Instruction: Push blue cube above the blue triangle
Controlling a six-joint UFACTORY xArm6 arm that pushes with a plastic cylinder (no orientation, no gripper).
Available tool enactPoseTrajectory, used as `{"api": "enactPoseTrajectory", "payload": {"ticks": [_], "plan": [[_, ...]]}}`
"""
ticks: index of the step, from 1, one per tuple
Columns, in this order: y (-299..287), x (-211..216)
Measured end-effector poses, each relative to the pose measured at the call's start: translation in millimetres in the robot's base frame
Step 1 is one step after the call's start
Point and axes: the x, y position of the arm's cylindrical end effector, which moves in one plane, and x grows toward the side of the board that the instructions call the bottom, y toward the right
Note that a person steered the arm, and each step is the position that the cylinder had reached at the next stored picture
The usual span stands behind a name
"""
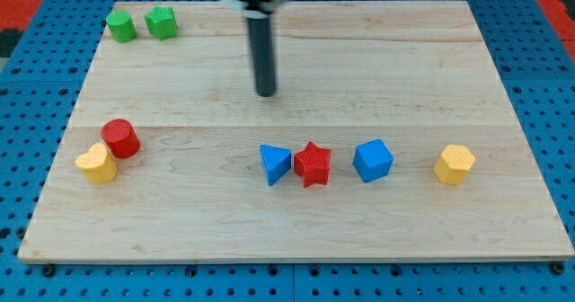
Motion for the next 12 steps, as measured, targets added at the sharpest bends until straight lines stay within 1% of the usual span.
{"api": "enactPoseTrajectory", "payload": {"ticks": [1, 3, 4, 5, 6, 9, 10, 12], "plan": [[37.4, 2.6], [37.9, 2.6], [59.6, 2.6], [96.9, -3.0], [118.0, -10.6], [127.6, -39.1], [150.7, -39.2], [150.7, -47.7]]}}
